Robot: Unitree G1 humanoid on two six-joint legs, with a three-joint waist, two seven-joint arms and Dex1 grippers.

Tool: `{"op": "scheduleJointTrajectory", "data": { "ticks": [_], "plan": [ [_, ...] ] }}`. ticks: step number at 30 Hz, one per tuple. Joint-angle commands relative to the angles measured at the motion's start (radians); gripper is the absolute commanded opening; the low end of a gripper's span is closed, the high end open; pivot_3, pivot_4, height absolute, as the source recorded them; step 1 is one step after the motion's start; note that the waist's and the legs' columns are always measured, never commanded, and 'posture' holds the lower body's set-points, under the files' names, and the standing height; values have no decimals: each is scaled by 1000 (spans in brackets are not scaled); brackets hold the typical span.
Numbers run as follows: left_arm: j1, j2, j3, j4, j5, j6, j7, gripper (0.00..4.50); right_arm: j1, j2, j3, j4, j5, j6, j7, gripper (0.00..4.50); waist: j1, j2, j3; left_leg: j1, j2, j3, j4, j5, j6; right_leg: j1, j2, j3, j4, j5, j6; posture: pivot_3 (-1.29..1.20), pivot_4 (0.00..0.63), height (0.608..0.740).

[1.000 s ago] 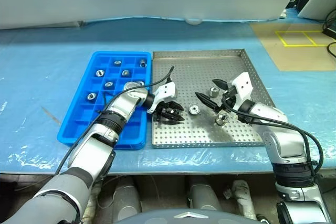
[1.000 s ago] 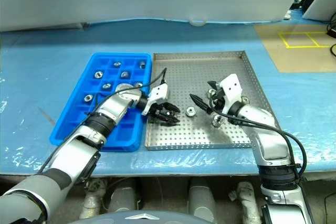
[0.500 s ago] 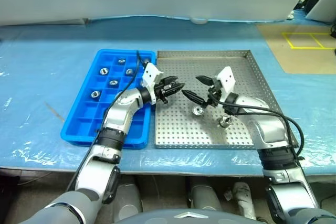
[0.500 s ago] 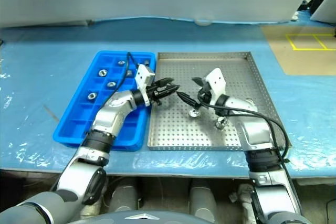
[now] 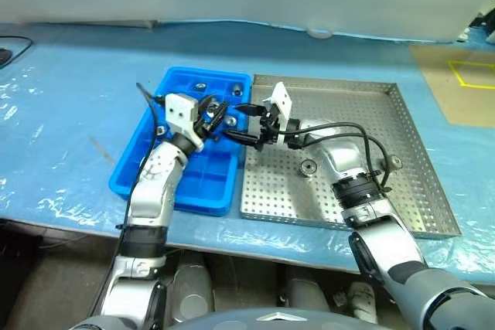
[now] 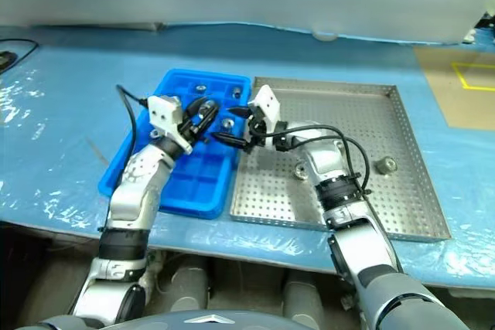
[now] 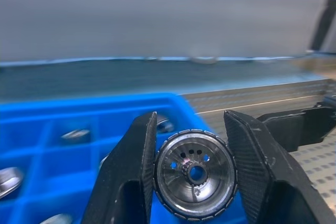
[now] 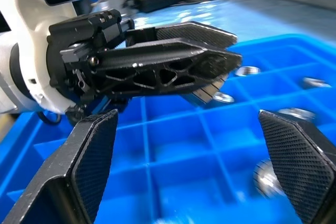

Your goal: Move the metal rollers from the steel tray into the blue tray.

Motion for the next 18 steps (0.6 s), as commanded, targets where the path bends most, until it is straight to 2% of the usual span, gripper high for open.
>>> {"op": "scheduleJointTrajectory", "data": {
  "ticks": [1, 13, 18],
  "plan": [
    [87, 1, 20, -161, 0, 18, 72, 1661, -64, 45, 17, 65, -8, -62, 64, 4500, 19, 0, 0, -1, 0, -1, 0, 0, 0, 0, 0, -1, 0, 0, 0, 499, 150, 740],
    [438, -59, 9, -399, 87, 10, 295, 1661, -85, 93, 40, 136, -49, -88, 174, 4500, 135, 1, 1, -16, 2, -22, 2, 2, -4, -1, 1, -21, 0, -3, -4, 605, 150, 740],
    [483, -39, -9, -399, 118, 31, 307, 1661, -69, 108, 53, 130, -61, -86, 186, 4500, 184, 1, 1, -13, 2, -24, 1, 3, -5, 1, 1, -20, 2, -3, -3, 627, 150, 740]
  ]
}}
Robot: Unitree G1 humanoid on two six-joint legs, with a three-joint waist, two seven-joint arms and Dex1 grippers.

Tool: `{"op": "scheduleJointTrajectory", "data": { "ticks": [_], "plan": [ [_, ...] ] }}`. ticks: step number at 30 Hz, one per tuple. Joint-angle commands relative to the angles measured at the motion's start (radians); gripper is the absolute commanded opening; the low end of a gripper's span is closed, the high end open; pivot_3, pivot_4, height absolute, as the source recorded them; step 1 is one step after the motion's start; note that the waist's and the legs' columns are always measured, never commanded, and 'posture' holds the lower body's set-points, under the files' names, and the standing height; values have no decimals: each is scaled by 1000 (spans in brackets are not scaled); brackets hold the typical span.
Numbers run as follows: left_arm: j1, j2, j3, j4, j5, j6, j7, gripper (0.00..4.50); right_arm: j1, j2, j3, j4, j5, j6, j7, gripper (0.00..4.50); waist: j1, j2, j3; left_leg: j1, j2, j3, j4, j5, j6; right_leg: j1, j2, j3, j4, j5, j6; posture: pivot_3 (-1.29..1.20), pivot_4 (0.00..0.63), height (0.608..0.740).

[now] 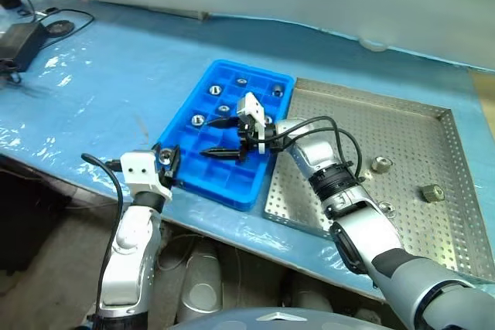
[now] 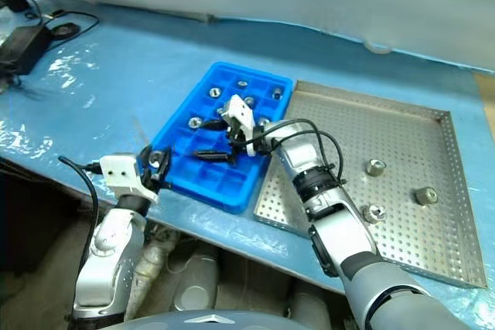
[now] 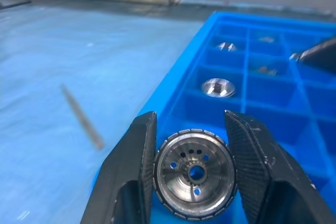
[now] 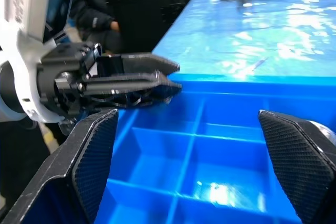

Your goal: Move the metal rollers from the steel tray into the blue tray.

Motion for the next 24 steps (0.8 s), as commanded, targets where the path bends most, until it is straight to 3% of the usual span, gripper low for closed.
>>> {"op": "scheduleJointTrajectory", "data": {
  "ticks": [1, 11, 19, 24],
  "plan": [
    [10, 2, 1, -36, 7, 4, 16, 1661, 5, 16, 8, -30, 0, -9, 13, 4500, 9, 0, 0, 1, 0, 0, 0, 0, 0, 1, 0, 0, 0, 0, 0, 626, 150, 740],
    [-38, 17, 4, -13, -44, 33, -14, 1661, 27, 16, -3, -49, -3, -2, -1, 4500, 37, 0, 0, 1, 0, 0, 0, 1, -2, 1, 1, 1, 0, 0, 0, 576, 150, 740],
    [-187, 54, -12, 94, -78, 23, -77, 4379, 41, -24, -36, -104, 1, 14, -54, 4500, 31, 1, 0, 3, -1, -1, 0, 2, -3, 2, 1, 1, 3, 1, 0, 443, 150, 740],
    [-338, 73, -18, 245, -100, -2, -145, 4487, 103, -93, -86, -226, 17, 69, -115, 4500, 15, 2, -1, 6, -1, -1, 1, 3, -4, 5, 1, 2, 3, 1, 0, 267, 150, 740]
  ]
}}
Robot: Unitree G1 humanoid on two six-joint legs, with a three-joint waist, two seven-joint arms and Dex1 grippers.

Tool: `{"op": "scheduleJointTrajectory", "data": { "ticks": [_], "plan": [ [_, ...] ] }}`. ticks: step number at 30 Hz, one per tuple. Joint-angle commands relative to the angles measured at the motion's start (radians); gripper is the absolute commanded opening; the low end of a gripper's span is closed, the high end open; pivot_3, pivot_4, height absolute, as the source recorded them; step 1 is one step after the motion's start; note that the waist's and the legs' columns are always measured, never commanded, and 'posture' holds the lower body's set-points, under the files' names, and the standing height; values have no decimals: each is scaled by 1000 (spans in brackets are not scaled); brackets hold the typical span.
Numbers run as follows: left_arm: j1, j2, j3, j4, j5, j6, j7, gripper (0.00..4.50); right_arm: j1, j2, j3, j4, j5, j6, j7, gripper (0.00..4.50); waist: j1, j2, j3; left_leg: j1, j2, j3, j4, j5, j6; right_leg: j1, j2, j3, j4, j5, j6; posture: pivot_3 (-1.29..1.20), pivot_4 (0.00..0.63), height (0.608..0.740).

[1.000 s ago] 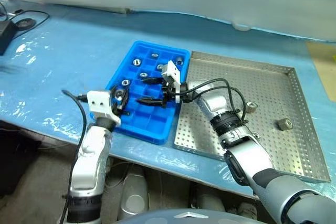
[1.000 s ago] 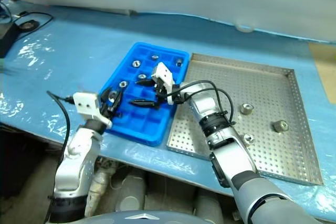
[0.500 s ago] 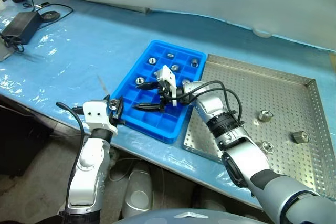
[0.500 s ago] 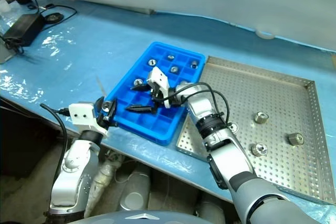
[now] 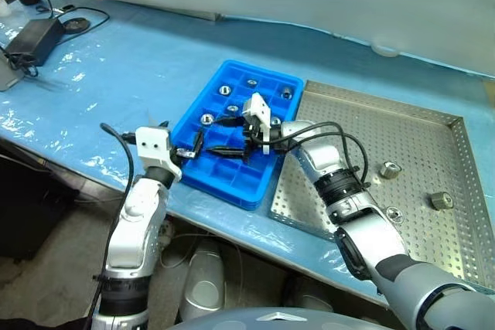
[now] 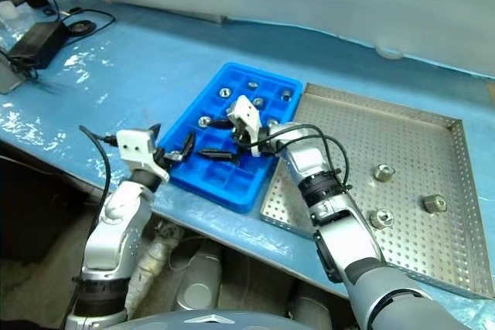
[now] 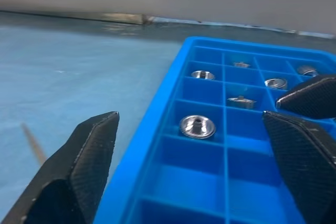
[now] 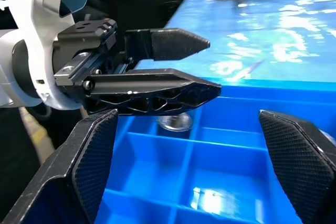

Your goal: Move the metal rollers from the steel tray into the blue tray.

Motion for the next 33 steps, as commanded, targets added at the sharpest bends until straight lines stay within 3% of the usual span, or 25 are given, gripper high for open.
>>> {"op": "scheduleJointTrajectory", "data": {
  "ticks": [1, 15, 23, 33],
  "plan": [
    [-109, 22, -15, 92, -19, -47, -69, 4487, 54, -53, -65, -137, 34, 52, -50, 4500, -14, 0, 0, 0, 0, 0, 0, 1, -1, 0, 0, 0, 0, 0, 0, 249, 150, 740],
    [-556, -50, -134, 692, -96, -196, -532, 4487, 412, -219, -275, -679, 87, 284, -353, 4500, -269, 1, -1, -3, -2, 2, 8, 2, -3, 0, -1, 3, 0, 3, 4, -317, 150, 740],
    [-765, -122, -168, 1064, -36, -339, -707, 4487, 614, -241, -373, -902, 116, 359, -496, 4500, -345, 2, -1, 9, -3, 14, 8, -3, 6, 2, -1, 16, -2, 3, 4, -482, 150, 740],
    [-807, -160, -212, 1231, 52, -389, -800, 4487, 657, -298, -414, -927, 127, 358, -537, 4500, -380, 2, -1, 10, -4, 24, 10, -7, 12, -1, -1, 26, -4, 4, 6, -519, 150, 740]
  ]
}}
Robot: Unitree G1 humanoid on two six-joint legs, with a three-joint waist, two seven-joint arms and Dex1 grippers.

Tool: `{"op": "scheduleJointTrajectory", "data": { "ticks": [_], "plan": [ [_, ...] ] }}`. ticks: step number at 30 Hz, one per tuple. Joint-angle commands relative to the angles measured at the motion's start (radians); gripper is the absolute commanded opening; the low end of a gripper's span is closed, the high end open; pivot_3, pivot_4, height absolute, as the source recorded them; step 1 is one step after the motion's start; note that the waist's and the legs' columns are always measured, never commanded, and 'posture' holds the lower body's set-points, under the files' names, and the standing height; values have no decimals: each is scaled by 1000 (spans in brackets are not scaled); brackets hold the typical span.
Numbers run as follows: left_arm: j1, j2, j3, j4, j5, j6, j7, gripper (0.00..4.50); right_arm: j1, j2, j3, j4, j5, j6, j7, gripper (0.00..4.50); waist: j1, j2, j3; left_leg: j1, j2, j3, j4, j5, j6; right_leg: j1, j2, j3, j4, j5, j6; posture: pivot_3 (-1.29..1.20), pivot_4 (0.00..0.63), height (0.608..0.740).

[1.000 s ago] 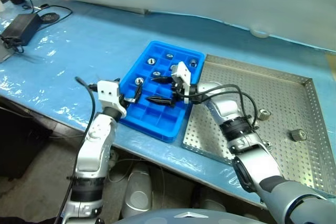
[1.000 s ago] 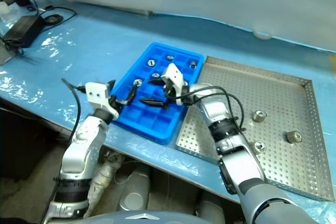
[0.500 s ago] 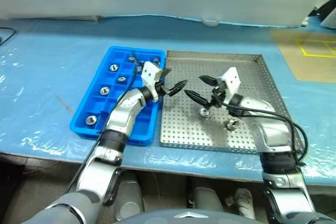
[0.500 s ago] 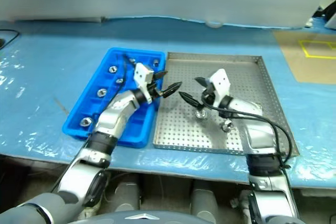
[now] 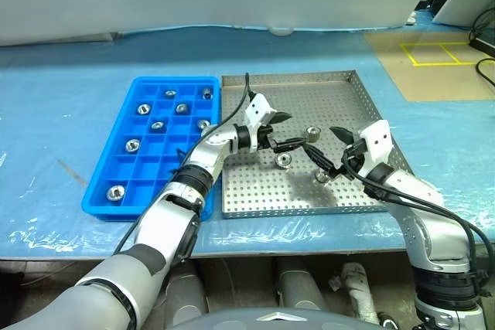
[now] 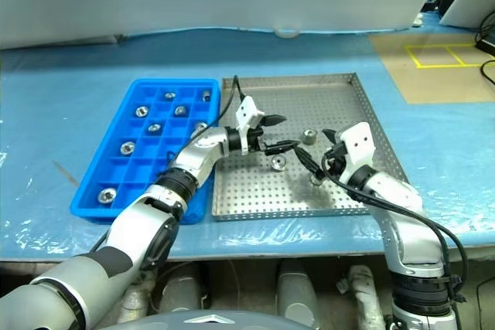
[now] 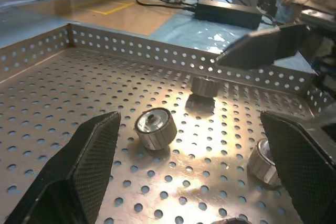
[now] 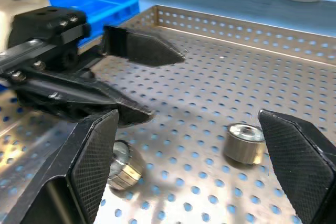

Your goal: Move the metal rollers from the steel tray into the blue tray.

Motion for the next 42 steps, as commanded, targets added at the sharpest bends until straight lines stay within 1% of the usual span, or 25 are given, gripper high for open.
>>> {"op": "scheduleJointTrajectory", "data": {
  "ticks": [1, 5, 9, 11, 12, 14, 16, 23, 24, 29, 31, 33, 35, 37, 40, 42],
  "plan": [
    [-7, -10, -36, 27, 47, -17, -28, 4487, -23, -20, -42, -40, 26, -17, -15, 4500, -1, 0, 0, 0, 0, 0, 0, 0, 1, 0, 0, 0, 0, 0, 0, -519, 150, 740],
    [-1, -4, -85, 65, 124, -30, -12, 4487, -40, -32, -41, -22, 27, -23, -15, 4500, 0, 0, 0, 0, 0, 1, 0, -1, 2, 0, 0, 0, -1, 0, 0, -510, 150, 740],
    [25, 16, -150, 77, 194, -4, -55, 4487, -54, -37, -28, -5, 23, -34, -12, 4500, -1, 0, 0, 0, 0, 2, 0, -2, 3, 0, 0, 1, -1, 0, 0, -502, 150, 740],
    [42, 21, -165, 73, 207, 1, -72, 4487, -58, -40, -22, 2, 23, -39, -12, 4500, 0, 0, 0, 0, 0, 2, 0, -2, 3, 0, 0, 1, -1, 0, 0, -494, 150, 740],
    [51, 21, -168, 66, 207, 7, -77, 4316, -60, -40, -19, 5, 24, -40, -13, 4500, 0, 0, 0, 0, 0, 2, 0, -2, 3, 0, 0, 1, -1, 0, 0, -494, 150, 740],
    [66, 22, -170, 54, 208, 14, -79, 3886, -61, -41, -15, 9, 25, -43, -15, 4500, 0, 0, 0, 0, 0, 2, 0, -2, 3, 0, 0, 1, -2, 0, 0, -494, 150, 740],
    [82, 23, -172, 39, 209, 21, -85, 3227, -58, -39, -11, 9, 25, -47, -17, 4500, 1, 0, 0, -1, 0, 2, 0, -2, 3, 0, -1, 1, -2, 0, 0, -488, 150, 740],
    [100, 28, -170, -6, 192, 64, -120, 702, -59, -31, -9, 26, 21, -57, -17, 4500, 0, 0, 0, -1, 0, 3, 0, -2, 3, 0, -1, 1, -2, 0, 0, -481, 150, 740],
    [102, 30, -170, -12, 192, 68, -124, 399, -60, -33, -11, 28, 19, -59, -17, 4500, 0, 0, 0, -1, 0, 3, 0, -2, 3, 0, -1, 1, -2, 0, 0, -478, 150, 740],
    [109, 43, -165, -33, 183, 99, -122, 399, -63, -46, -36, 41, 26, -62, -13, 4500, 0, 0, 0, -1, 0, 3, 0, -2, 3, -1, -1, 1, -3, 0, 0, -471, 150, 740],
    [103, 42, -132, -43, 150, 126, -117, 399, -61, -52, -49, 46, 30, -64, -10, 4500, 0, 0, 0, -1, 0, 3, -1, -2, 3, -1, -1, 1, -3, 0, 0, -471, 150, 740],
    [83, 36, -67, -56, 84, 182, -104, 399, -57, -60, -62, 51, 33, -67, -9, 4500, 0, 0, 0, -1, 0, 3, -1, -2, 3, -1, -1, 1, -4, 0, 0, -471, 150, 740],
    [69, 40, -20, -75, 35, 217, -100, 790, -53, -69, -74, 56, 34, -73, -11, 4500, 0, 0, 0, -1, 0, 3, -1, -2, 3, -1, -1, 1, -4, 0, 0, -459, 150, 740],
    [63, 50, -14, -74, 41, 206, -68, 1223, -51, -77, -81, 59, 41, -76, -13, 4500, 1, 0, 0, -1, 0, 3, -1, -2, 3, -1, 0, 1, -3, 0, 0, -454, 150, 740],
    [59, 60, -24, -56, 76, 144, -9, 2275, -50, -89, -89, 63, 52, -80, -9, 4500, -1, 1, -1, 0, 0, 4, -1, -3, 4, 0, -1, 2, -4, 0, 0, -453, 150, 740],
    [56, 62, -23, -48, 81, 135, 4, 2969, -50, -98, -99, 64, 59, -79, -6, 4500, -1, 1, -1, 2, 1, 4, -2, -3, 3, 1, 0, 1, -4, 0, 1, -449, 150, 740]
  ]
}}
